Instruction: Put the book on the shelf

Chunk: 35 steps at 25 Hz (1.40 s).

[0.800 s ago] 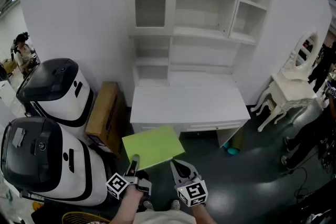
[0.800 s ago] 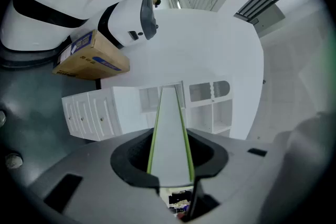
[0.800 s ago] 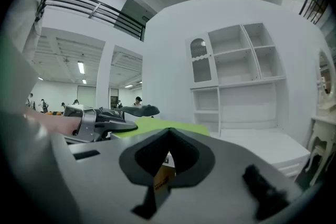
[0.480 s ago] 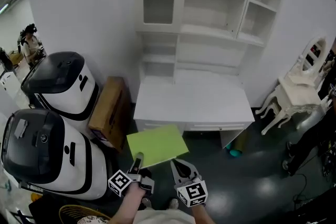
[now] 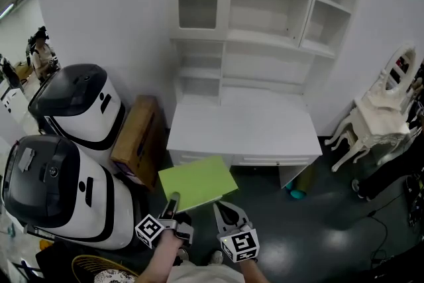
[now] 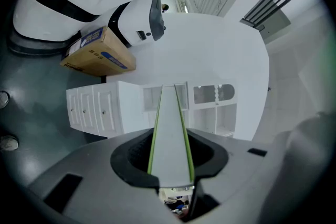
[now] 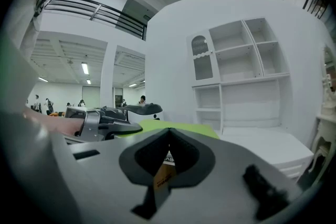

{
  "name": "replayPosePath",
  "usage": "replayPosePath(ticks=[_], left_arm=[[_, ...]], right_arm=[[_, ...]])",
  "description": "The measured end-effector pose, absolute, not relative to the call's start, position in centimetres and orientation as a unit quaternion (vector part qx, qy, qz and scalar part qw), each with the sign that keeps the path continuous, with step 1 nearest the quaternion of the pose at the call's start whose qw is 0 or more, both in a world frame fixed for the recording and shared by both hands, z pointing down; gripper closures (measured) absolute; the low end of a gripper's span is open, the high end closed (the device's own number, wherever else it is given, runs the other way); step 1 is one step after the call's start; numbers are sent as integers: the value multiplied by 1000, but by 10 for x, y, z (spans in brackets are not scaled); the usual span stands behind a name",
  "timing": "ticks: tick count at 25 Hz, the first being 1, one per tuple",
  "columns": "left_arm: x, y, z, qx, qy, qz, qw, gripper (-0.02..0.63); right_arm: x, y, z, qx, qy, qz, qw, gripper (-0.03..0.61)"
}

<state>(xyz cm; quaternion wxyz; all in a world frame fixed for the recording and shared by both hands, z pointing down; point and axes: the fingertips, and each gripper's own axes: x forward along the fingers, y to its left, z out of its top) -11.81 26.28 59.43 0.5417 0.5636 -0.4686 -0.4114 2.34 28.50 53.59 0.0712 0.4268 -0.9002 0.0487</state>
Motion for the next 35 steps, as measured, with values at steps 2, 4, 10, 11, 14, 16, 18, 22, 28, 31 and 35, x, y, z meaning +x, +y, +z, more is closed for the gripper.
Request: replayPosePath(ticks=[2,4,10,11,14,16,18,22,28,31,35], left_arm=[[-113,261,595,561,-473,-411,541,465],[-109,259,597,557,-480,-411,540,465],[-93,255,591,557,-471,-428,533,465],[-90,253,591,558,-469,-428,534,465],[-87,251,593,549,-468,-429,543,465],[-89,245,596,548,-470,-426,545,465],[-95,236,599,554,-481,-411,542,465],[-108,207,602,560,-484,-404,538,465],[-134,149,594,563,-467,-419,537,465],[-157,122,594,562,-468,-419,538,465],[-182,90,589,572,-461,-414,537,465]], right_arm=[[30,282,536,424,-901,50,72,566],[36,279,537,421,-903,52,71,566],[46,270,540,407,-909,54,74,566],[47,266,540,406,-909,55,74,566],[45,259,543,406,-909,60,76,566],[40,253,546,404,-909,63,78,566],[33,246,549,401,-910,65,78,566],[22,222,548,410,-907,62,78,565],[-4,172,542,417,-904,30,93,565],[-21,148,538,426,-900,19,89,565],[-43,125,542,426,-900,10,89,565]])
